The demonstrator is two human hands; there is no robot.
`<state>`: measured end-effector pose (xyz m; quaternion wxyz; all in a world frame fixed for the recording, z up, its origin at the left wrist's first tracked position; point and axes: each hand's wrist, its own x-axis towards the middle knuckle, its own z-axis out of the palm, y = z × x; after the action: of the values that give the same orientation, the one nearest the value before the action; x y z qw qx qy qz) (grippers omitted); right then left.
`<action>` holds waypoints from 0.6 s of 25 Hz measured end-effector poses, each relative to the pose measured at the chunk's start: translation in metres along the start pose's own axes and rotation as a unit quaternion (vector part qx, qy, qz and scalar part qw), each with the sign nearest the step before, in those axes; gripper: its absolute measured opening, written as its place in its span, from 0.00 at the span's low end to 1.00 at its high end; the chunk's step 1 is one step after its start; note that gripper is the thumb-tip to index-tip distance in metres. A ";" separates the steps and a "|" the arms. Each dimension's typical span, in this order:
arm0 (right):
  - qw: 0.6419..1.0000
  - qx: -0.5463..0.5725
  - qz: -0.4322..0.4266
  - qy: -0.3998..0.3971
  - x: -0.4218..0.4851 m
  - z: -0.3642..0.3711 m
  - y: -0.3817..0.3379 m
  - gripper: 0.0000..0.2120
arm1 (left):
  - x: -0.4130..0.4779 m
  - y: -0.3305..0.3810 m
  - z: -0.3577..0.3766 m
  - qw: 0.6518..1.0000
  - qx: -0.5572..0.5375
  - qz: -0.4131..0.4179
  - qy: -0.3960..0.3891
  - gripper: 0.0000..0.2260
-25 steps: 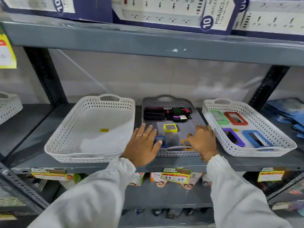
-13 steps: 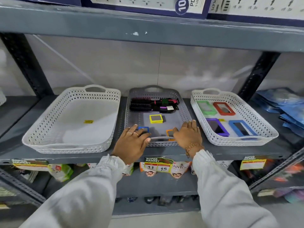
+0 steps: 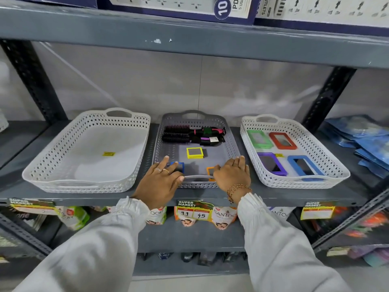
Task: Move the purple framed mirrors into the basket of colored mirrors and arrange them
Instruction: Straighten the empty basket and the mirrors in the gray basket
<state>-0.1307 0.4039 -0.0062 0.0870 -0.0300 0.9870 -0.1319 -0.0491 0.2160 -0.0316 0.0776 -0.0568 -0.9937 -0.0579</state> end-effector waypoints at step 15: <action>0.970 0.045 -0.030 0.237 0.044 -0.071 0.152 0.27 | 0.084 0.149 -0.014 0.988 -0.137 0.043 0.060 0.27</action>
<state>-0.1923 0.5650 0.0139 -0.1524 -0.0238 0.9711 -0.1823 -0.1115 0.3700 0.0120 0.1308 -0.1061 -0.9667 -0.1929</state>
